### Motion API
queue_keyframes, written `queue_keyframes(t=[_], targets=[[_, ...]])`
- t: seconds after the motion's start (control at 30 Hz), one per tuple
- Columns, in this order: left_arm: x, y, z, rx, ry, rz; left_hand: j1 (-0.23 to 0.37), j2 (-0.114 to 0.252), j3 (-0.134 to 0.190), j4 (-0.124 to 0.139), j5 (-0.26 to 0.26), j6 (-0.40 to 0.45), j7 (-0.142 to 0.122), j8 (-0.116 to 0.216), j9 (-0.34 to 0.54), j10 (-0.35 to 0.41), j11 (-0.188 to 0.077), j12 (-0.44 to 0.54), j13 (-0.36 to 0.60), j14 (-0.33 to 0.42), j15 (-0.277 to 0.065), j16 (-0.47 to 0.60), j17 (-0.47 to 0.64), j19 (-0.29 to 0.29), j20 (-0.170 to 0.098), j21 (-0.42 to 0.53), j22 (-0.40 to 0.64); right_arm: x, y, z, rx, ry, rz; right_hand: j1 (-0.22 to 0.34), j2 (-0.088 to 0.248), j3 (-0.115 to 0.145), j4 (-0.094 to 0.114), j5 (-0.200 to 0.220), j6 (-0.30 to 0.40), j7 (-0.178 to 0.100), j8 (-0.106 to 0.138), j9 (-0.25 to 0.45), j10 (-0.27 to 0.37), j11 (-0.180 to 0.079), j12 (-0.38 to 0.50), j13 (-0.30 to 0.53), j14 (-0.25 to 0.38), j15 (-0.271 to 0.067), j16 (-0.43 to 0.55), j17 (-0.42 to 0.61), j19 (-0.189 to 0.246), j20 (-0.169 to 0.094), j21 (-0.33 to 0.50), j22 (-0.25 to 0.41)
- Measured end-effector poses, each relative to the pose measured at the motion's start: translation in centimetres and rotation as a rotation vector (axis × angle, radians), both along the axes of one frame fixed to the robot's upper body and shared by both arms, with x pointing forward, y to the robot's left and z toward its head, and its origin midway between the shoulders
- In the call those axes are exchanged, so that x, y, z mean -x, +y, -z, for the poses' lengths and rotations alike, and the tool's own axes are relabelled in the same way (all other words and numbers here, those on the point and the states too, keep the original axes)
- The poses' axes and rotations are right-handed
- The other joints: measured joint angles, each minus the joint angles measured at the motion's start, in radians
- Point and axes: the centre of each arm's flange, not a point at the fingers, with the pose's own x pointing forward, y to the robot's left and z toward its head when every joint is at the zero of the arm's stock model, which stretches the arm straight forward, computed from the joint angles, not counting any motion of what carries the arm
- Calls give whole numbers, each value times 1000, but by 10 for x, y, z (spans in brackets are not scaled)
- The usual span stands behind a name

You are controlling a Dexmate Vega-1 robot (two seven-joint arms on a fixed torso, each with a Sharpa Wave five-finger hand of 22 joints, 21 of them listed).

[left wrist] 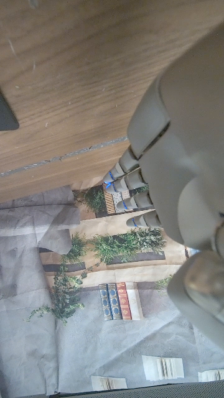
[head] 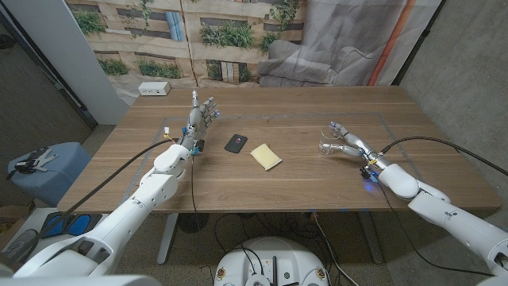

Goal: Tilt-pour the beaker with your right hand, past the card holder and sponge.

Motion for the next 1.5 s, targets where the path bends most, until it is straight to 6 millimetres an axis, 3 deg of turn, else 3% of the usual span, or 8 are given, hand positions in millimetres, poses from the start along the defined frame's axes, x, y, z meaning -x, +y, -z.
queue_keyframes(t=[0.13, 0.4, 0.57, 0.7, 0.87, 1.23, 1.33, 1.5], targets=[[0, 0, 0, 0, 0, 0, 0, 0, 0, 0, 0, 0, 0, 0, 0, 0, 0, 0, 0, 0, 0, 0, 0, 0, 0, 0, 0, 0, 1, 0, -13, -1, -2, 4, 4, 0, 0, 1, 0, -7, 8, 0, 9, -8, 4, 4, 5, 5, 0, 0, 14, 0, 0, 0], [0, 0, 0, 0, 0, 0, 0, 0, 0, 0, 0, 0, 0, 0, 0, 0, 0, 0, 0, 0, 0, 0, 0, 0, 0, 0, 0, -1, 4, 3, -51, 4, -16, 45, 45, 6, -5, 1, 1, -23, 15, 5, 27, -2, 4, 10, -1, 22, 0, 3, 14, 14, 0, 0], [0, 0, 0, 0, 0, 0, 0, 0, 0, 0, 0, 0, 0, 0, 0, 0, 0, 0, 0, 0, 0, 0, 0, 0, 0, 0, 0, -2, 6, 5, -75, 12, -28, 91, 54, 30, -9, -14, 1, -34, 32, 11, 32, 4, 4, 18, -6, 27, 0, 7, 14, 14, 0, 0], [0, 0, 0, 0, 0, 0, 0, 0, 0, 0, 0, 0, 0, 0, 0, 0, 0, 0, 0, 0, 0, 0, 0, 0, 0, 0, 0, -3, 8, 6, -89, 17, -34, 120, 83, 45, -11, -22, 5, -41, 40, 14, 36, 8, 5, 23, -4, 37, 0, 7, 8, 20, 0, 0], [0, 0, 0, 0, 0, 0, 0, 0, 0, 0, 0, 0, 0, 0, 0, 0, 0, 0, 0, 0, 0, 0, 0, 0, 0, 0, 0, -3, 11, 8, -106, 20, -42, 157, 84, 58, -14, -39, 27, -63, 59, 23, 65, 1, 15, 34, -7, 40, 8, 12, 15, 27, 0, 0], [0, 0, 0, -1, 0, 0, 0, 0, 0, 0, 0, 0, 0, 0, 0, 0, 0, 0, 0, 0, 0, 0, 0, 0, 0, 0, 0, -5, 19, 10, -142, 22, -48, 190, 90, 71, -4, -81, 117, -70, 131, 47, 141, -17, 47, 70, 31, 22, 28, 25, 29, 29, 0, 0], [0, 0, 0, -1, 0, 0, 0, 0, 0, 0, 0, 0, 0, 0, 0, 0, 0, 0, 0, 0, 0, 0, 0, 0, 0, 0, 0, -6, 18, 10, -150, 21, -42, 201, 79, 71, -4, -97, 153, -71, 157, 56, 176, -24, 66, 85, 53, 13, 40, 30, 39, 25, 0, 0], [0, 0, 0, -1, 0, 0, 0, 0, 0, 0, 0, 0, 0, 0, 0, 0, 0, 0, 0, 0, 0, 0, 0, 0, 0, 0, 0, -7, 19, 10, -174, 20, -36, 213, 92, 71, -4, -114, 210, -76, 203, 71, 222, -39, 94, 111, 88, -9, 52, 37, 59, 19, 8, 0]])
